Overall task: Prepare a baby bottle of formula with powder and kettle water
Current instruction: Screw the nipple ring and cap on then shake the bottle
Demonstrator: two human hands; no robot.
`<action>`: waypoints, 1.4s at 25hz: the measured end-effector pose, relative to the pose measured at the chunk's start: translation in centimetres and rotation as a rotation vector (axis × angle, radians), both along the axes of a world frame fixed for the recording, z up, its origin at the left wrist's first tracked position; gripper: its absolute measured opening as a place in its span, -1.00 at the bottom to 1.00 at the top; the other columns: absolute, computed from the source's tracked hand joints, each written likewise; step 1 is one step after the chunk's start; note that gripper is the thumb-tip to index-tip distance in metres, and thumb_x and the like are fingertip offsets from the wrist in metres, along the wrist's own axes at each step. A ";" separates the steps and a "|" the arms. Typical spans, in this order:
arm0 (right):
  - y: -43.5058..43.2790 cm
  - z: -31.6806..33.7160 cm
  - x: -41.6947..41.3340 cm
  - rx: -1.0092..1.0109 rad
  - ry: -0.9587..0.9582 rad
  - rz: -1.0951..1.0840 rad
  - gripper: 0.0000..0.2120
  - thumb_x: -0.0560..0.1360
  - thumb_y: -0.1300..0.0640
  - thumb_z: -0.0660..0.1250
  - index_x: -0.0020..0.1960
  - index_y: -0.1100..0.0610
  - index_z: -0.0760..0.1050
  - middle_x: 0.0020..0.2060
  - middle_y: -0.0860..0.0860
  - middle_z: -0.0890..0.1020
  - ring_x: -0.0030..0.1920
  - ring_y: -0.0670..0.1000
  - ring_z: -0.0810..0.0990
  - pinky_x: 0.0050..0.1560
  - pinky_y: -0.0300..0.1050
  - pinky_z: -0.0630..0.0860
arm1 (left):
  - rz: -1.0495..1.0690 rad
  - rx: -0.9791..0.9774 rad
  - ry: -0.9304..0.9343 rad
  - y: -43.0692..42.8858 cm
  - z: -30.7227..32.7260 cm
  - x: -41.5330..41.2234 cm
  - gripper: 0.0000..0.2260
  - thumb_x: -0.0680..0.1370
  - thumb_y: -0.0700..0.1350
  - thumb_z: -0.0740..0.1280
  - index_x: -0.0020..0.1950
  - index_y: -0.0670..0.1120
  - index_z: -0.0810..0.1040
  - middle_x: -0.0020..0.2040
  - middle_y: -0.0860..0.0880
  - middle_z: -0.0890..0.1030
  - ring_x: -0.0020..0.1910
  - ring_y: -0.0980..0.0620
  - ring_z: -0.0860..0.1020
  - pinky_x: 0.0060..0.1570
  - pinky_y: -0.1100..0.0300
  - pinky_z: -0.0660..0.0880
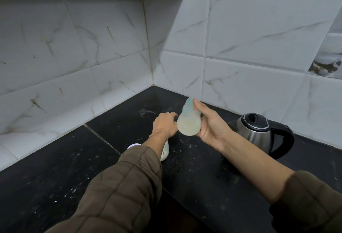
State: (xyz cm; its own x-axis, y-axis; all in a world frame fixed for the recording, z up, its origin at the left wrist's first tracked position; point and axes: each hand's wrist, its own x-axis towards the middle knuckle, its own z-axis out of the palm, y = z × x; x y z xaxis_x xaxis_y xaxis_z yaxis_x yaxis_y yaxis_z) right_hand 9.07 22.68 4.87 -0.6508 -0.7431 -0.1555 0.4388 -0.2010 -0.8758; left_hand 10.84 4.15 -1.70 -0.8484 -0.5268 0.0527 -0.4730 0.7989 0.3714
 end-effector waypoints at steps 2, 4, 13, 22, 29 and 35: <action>-0.2 -0.1 -0.4 -0.048 -0.096 -0.108 -0.46 0.56 -0.09 0.45 0.41 0.19 0.47 0.09 0.17 0.74 -0.02 0.12 0.77 -0.10 0.03 0.74 | -0.003 0.002 0.016 0.0 -0.1 -0.1 -0.69 0.62 -0.11 0.30 0.36 -0.07 0.59 0.22 -0.10 0.66 0.20 -0.14 0.60 0.15 -0.04 0.56; -0.5 -0.2 -1.1 -0.116 -0.280 -0.269 -0.55 0.57 -0.05 0.47 0.33 0.18 0.49 0.19 0.24 0.69 -0.01 0.16 0.78 -0.17 0.03 0.74 | -0.014 0.009 0.019 -0.1 -0.4 -0.2 -0.61 0.60 -0.15 0.28 0.44 -0.03 0.56 0.31 -0.09 0.64 0.29 -0.13 0.57 0.26 -0.06 0.56; -0.1 0.0 0.1 -0.099 0.115 -0.323 -0.55 0.58 0.00 0.46 0.42 0.03 0.44 0.19 0.13 0.70 0.08 0.16 0.76 -0.11 0.07 0.72 | -0.025 -0.010 0.017 0.0 -0.5 -0.1 -0.73 0.59 -0.13 0.28 0.26 -0.04 0.62 0.18 -0.08 0.68 0.16 -0.14 0.59 0.12 -0.02 0.56; 0.5 -1.3 1.0 -0.061 0.351 -0.280 -0.27 0.50 0.07 0.52 0.56 -0.09 0.26 0.09 0.13 0.74 0.08 0.16 0.76 0.00 0.16 0.71 | -0.035 -0.023 -0.029 -1.0 -1.3 -0.6 -0.71 0.61 0.03 0.32 0.32 0.03 0.58 0.15 -0.07 0.67 0.10 -0.08 0.61 0.07 -0.02 0.60; -0.5 -1.7 -0.3 -0.126 0.145 -0.452 -0.33 0.57 0.04 0.49 0.58 -0.11 0.25 0.30 0.15 0.63 0.16 0.15 0.74 -0.04 0.11 0.72 | -0.015 -0.033 0.009 -1.5 -1.6 -0.4 -0.61 0.59 -0.14 0.29 0.42 0.00 0.56 0.27 -0.08 0.66 0.22 -0.12 0.60 0.17 -0.03 0.58; 0.0 -1.8 0.8 -0.140 0.267 -0.242 -0.38 0.52 0.06 0.51 0.51 -0.05 0.36 0.08 0.06 0.73 0.05 0.11 0.76 -0.12 0.02 0.70 | -0.028 -0.028 -0.020 -1.6 -1.6 -0.7 -0.69 0.62 -0.04 0.31 0.37 0.01 0.56 0.19 -0.08 0.66 0.10 -0.08 0.60 0.05 0.01 0.57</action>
